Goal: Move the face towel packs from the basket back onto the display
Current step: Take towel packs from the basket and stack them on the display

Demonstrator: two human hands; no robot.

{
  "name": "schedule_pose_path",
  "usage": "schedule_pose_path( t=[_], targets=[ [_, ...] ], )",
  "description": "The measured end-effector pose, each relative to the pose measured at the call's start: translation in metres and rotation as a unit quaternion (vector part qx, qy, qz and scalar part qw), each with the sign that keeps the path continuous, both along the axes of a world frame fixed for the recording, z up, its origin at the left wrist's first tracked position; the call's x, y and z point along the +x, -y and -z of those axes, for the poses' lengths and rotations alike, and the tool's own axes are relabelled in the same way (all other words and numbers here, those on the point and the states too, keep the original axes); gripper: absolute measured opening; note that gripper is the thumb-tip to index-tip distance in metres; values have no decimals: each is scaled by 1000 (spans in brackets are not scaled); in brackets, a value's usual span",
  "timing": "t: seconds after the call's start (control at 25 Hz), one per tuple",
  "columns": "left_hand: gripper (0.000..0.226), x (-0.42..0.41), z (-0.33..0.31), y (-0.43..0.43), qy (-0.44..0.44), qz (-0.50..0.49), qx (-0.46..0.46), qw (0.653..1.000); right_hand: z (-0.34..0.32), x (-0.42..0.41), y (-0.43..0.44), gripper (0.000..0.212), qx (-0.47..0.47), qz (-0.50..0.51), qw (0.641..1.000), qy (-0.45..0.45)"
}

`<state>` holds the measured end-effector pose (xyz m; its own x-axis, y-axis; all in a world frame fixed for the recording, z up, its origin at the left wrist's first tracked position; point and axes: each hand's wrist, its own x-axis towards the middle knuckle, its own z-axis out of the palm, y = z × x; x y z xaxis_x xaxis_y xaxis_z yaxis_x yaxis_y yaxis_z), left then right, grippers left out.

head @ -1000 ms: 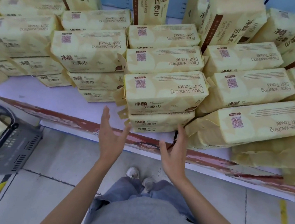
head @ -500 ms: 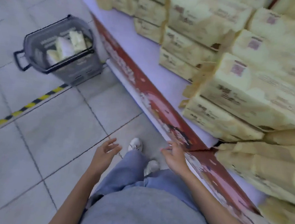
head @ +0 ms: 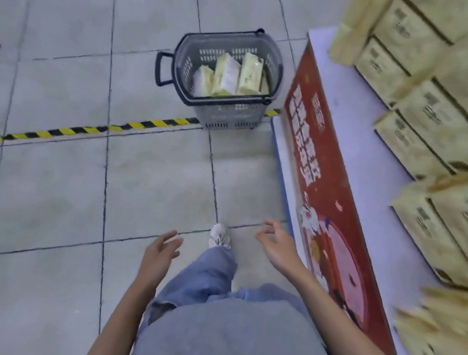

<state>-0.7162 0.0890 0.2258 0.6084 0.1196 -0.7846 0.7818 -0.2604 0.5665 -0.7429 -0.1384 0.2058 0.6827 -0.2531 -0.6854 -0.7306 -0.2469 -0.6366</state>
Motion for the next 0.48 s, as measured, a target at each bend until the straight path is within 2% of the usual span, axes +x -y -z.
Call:
schedule_pose_path(
  t=[0.24,0.48],
  targets=[
    [34,171,-21,32,65,86,-27,994,-4,102,18,34,-21,54,998,7],
    [36,295,-13,65,67,95,-42,992,10,212,41,30,-18,57,998,3]
  ],
)
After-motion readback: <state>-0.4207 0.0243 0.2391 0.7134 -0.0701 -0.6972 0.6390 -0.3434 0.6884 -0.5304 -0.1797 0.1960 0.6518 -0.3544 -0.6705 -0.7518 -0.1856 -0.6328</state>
